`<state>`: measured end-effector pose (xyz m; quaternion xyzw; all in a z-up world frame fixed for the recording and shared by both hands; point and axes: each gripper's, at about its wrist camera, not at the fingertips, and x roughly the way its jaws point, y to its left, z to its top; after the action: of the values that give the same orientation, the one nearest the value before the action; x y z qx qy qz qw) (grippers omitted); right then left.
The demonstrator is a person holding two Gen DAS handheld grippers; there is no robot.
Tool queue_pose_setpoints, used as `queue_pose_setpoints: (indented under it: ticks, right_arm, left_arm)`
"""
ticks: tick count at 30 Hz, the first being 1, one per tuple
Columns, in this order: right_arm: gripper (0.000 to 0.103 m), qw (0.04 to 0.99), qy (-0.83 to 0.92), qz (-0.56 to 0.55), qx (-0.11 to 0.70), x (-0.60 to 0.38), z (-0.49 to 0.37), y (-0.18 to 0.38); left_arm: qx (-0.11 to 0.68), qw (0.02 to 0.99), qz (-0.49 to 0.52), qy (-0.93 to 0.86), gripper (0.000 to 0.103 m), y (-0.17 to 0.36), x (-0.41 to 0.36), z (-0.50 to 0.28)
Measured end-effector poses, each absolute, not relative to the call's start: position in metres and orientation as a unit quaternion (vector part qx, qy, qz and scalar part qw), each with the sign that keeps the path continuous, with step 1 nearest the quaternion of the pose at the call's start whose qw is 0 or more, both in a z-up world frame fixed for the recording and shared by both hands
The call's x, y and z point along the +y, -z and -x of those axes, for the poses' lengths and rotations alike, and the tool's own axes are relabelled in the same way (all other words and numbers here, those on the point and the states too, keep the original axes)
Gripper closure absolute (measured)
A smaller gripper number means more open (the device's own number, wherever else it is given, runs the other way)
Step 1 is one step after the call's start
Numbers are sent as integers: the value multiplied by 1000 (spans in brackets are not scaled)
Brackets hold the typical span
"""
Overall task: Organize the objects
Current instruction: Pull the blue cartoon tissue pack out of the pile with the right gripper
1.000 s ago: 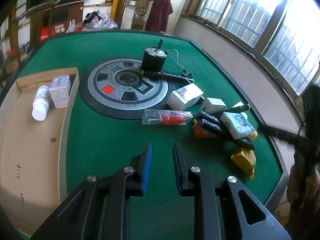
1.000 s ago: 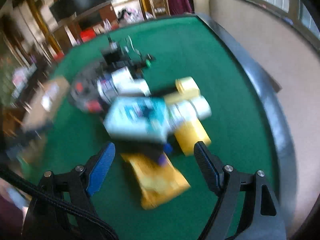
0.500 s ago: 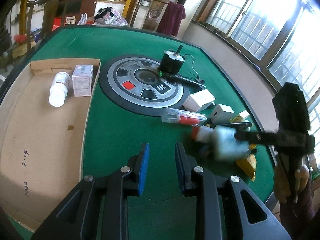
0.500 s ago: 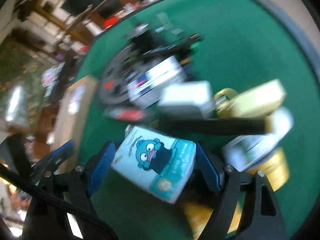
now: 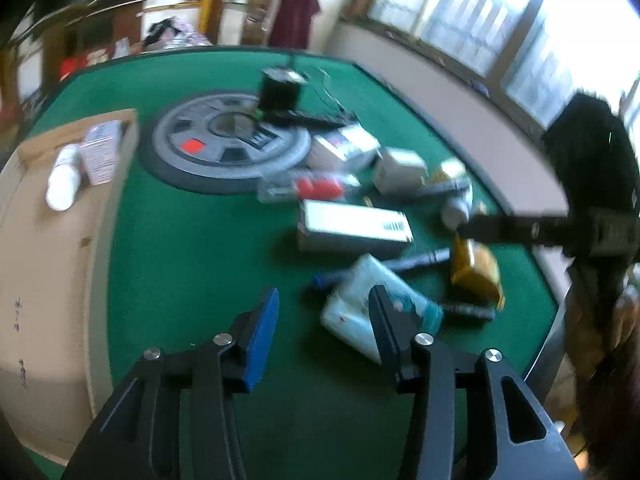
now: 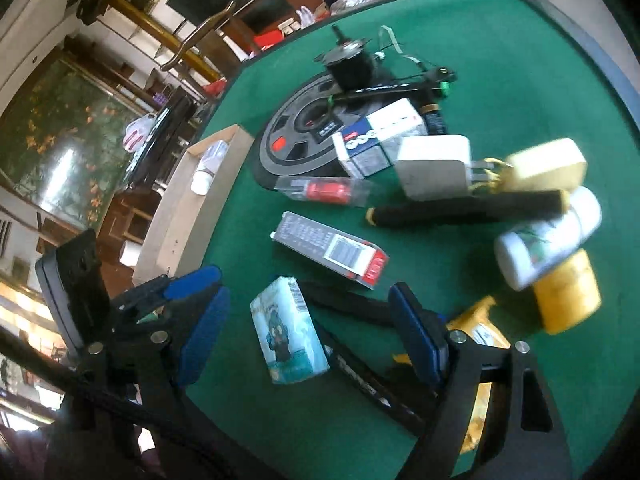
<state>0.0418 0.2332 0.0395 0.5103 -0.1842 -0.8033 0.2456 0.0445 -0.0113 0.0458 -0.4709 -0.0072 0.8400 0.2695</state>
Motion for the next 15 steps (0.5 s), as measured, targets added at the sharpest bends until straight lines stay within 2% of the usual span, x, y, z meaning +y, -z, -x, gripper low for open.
queue_pose_setpoints:
  ticks: [6,8,9,15]
  right_arm:
    - [21,222,809,-503,-208,262,-48,-38]
    - [21,220,810,-500,-214,267,-51,-37]
    - [21,219,810,-499,-217,269,-54,-39]
    - [21,222,812,-492,-222,270,-59,-38]
  left_arm:
    - [-55,249,514,-819,58,-26,5,-46]
    - [-60,237,519,-819,52,-20,13,-48]
    - [-59,231,509,-827,44,-21,17,-51]
    - [-36,239,499,-832,42,-19,53,-53]
